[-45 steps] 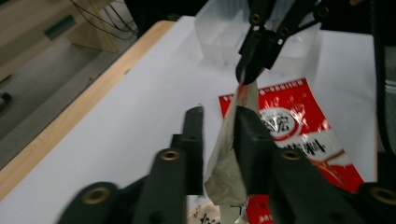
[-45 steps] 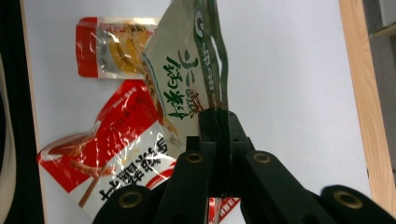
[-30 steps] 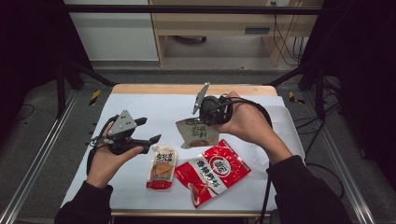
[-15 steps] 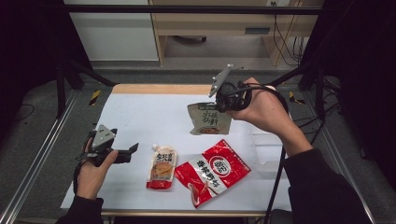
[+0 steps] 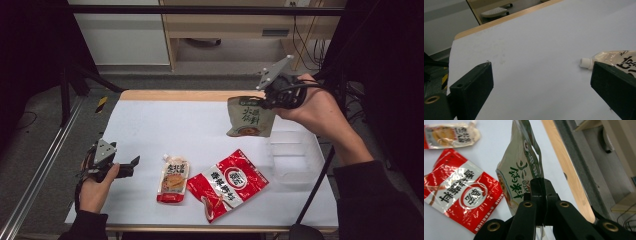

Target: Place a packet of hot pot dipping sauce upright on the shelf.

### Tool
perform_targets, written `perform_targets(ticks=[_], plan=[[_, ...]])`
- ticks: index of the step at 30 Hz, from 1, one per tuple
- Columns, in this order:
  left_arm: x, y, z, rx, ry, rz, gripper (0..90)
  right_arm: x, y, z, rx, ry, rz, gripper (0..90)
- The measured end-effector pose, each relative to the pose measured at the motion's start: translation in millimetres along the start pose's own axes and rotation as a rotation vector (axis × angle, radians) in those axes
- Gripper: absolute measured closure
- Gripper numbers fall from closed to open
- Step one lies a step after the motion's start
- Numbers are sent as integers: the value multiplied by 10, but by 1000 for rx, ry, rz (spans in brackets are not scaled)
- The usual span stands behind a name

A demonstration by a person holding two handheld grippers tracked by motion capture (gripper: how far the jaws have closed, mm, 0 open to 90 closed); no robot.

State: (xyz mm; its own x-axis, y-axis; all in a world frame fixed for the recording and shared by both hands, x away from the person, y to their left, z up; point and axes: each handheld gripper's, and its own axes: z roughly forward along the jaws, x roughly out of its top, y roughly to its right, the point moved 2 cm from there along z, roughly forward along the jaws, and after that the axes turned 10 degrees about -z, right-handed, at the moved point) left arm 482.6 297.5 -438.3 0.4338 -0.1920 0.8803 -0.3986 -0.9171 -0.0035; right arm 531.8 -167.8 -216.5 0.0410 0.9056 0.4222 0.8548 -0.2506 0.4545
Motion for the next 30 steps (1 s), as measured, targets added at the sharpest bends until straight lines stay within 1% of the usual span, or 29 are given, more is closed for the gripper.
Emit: perform_targets(ticks=[1,2,5,7,9,11,12,13,14,15,16,17,20,21,23,27,29,30], plan=[[-13,-3,6,5,0,1,45,-46,27,-23,-9,3,15,900],[-18,-2,12,-1,1,-4,45,-91,52,-44,-18,3,23,900],[-19,-10,29,-21,-19,-4,47,-204,100,-111,-52,4,31,900],[-20,-24,36,-21,-28,-7,53,-276,127,-147,-85,11,41,900],[-22,-28,43,-22,-32,-8,56,-357,157,-151,-108,11,57,900],[-33,-23,48,-17,-39,-9,59,-443,190,-127,-113,-7,73,900],[-33,-17,41,-12,-38,-3,60,-483,204,-113,-119,-14,80,900],[-33,-17,41,-12,-38,-3,59,-483,204,-113,-119,-14,80,900],[-31,-12,33,-4,-35,6,59,-519,212,-103,-123,-23,86,900],[-31,-12,27,3,-36,17,59,-554,220,-93,-134,-29,85,900],[-35,-10,27,10,-35,21,59,-633,245,-70,-153,-45,88,900],[-54,-9,31,13,-41,18,60,-674,255,-57,-159,-52,97,900],[-62,10,19,15,-42,25,60,-781,270,-14,-179,-69,103,900],[-62,10,19,15,-42,25,60,-781,270,-14,-179,-69,103,900],[-63,26,33,6,-47,35,60,-872,294,32,-201,-82,107,900],[-61,29,37,2,-52,40,60,-952,333,75,-212,-87,123,900],[-58,17,41,4,-50,42,60,-1031,388,137,-202,-92,132,900],[-58,17,41,4,-50,42,60,-1031,388,137,-202,-92,132,900]])
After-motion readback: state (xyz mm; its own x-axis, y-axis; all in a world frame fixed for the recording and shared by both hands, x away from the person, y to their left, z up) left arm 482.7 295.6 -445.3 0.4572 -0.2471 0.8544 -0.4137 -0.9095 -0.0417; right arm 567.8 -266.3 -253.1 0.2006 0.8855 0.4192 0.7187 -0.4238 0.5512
